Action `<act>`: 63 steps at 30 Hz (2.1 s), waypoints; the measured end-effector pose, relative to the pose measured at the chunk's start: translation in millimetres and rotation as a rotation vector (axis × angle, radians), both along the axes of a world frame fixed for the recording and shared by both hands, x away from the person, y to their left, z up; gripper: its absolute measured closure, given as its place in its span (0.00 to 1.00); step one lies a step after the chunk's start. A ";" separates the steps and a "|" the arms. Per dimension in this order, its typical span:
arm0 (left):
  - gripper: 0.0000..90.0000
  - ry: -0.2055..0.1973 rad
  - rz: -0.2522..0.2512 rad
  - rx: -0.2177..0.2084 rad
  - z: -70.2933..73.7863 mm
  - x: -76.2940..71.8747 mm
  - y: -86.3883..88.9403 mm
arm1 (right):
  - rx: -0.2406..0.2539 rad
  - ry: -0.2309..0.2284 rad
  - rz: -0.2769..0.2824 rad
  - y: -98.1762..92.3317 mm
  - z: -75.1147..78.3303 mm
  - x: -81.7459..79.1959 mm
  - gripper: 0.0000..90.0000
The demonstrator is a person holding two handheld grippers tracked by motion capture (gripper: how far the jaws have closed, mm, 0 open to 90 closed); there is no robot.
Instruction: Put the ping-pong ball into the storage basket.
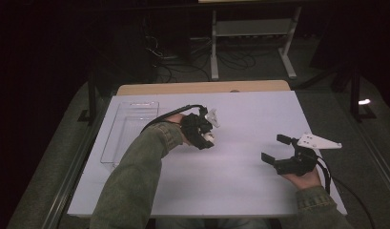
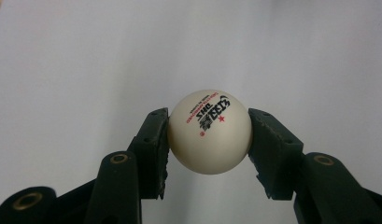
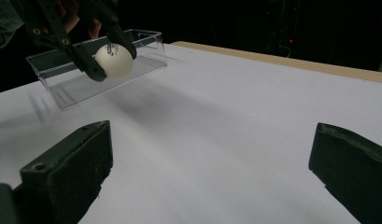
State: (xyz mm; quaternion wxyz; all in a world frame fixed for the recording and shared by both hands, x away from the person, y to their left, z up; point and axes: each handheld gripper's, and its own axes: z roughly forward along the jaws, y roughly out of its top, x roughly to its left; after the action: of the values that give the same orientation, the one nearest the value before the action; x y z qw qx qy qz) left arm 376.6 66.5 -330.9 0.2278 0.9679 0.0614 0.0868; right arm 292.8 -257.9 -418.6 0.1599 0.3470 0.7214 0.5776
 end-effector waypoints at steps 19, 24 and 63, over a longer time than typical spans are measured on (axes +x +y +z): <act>0.56 -0.037 0.008 -0.060 24.4 -11.2 10.9 | -0.011 0.006 0.002 2.4 -0.5 -0.1 0.00; 0.56 -0.045 0.006 -0.059 28.9 -13.3 13.3 | -0.019 0.006 0.007 3.4 -1.0 0.3 0.00; 0.56 -0.114 0.088 0.011 86.3 -32.7 86.5 | -0.021 0.002 0.009 4.9 -0.5 -0.5 0.00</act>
State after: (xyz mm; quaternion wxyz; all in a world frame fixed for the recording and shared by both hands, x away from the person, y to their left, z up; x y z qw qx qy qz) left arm 344.0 152.9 -244.7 0.2216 0.9590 0.0904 0.1518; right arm 292.2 -253.0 -419.1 0.1603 0.3427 0.7293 0.5701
